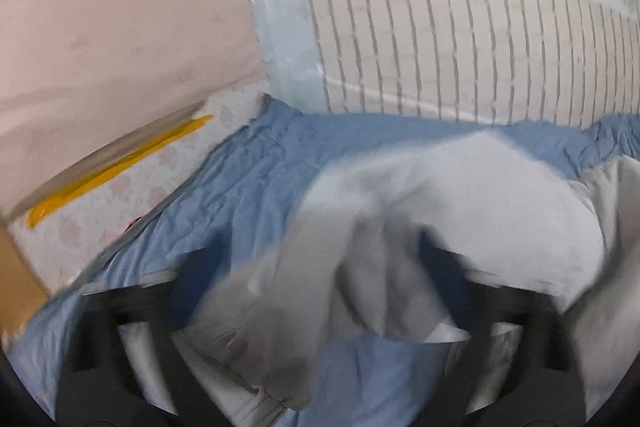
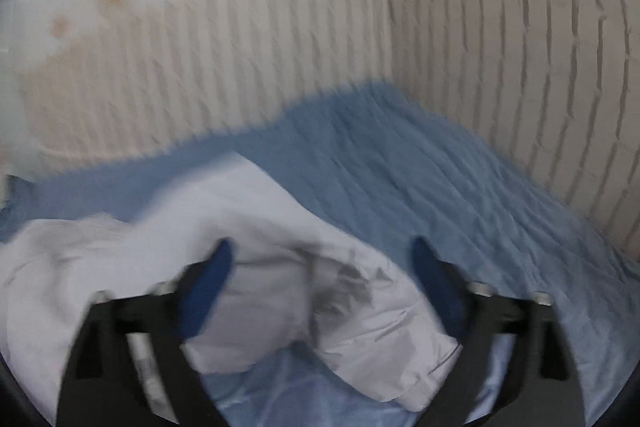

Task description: Fold large clothes

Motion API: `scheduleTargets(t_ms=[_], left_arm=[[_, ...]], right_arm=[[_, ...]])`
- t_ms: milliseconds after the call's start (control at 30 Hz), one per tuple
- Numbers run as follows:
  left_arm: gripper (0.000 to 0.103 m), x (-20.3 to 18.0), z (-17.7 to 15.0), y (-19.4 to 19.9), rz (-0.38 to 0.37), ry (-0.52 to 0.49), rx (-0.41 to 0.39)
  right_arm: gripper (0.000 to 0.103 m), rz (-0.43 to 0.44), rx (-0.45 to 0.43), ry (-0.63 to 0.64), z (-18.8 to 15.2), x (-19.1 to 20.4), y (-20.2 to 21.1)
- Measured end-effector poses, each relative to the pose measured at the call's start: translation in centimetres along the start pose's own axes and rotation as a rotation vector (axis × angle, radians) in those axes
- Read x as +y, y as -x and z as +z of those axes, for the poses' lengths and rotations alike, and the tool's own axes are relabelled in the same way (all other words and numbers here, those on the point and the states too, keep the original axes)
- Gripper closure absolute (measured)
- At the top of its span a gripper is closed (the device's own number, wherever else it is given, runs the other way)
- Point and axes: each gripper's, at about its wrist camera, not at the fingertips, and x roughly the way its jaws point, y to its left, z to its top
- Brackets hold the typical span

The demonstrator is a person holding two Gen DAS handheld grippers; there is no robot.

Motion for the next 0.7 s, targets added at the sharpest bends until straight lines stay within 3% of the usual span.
scheduleTargets(t_ms=[67,167,267,333,400,567,600,667,700], left_arm=[[0.003,-0.7,-4.7,1.9,-0.02,-0.019,0.029],[0.003,-2.9,-11.3,2.8,-0.062,-0.147,0.126],[0.003,-5.4,-15.0,3.1,-0.151,-0.205,0.157],[0.003,-6.9,-15.9,2.9,-0.195,-0.225,0.167],[0.003,-8.4,-17.1,2.4,-0.195,-0.264,0.201],[0.003,-11.6,-16.8,-1.8,-0.245,-0.296,0.291],[0.003,-12.3,-16.7,-2.5,-0.264,-0.305,0.306],[0.003,-13.5,-16.3,-3.4,-0.293,-0.326,0.325],[0.003,-14.0,-16.0,-3.7,-0.312,-0.323,0.334]], right_arm=[[0.002,0.027,0.012,0.008,-3.6,1.0,2.6],[0.002,0.113,0.184,0.03,-10.0,3.1,3.5],[0.002,0.203,0.3,0.05,-15.2,5.4,3.6],[0.002,0.259,0.37,0.075,-18.2,7.4,3.1],[0.002,0.285,0.403,0.115,-20.2,9.7,2.5],[0.003,0.309,0.472,0.116,-22.0,12.2,-1.4],[0.006,0.317,0.484,0.105,-22.2,12.2,-1.9],[0.025,0.375,0.526,0.09,-22.2,13.2,-3.7],[0.048,0.404,0.541,0.098,-22.2,13.9,-4.2]])
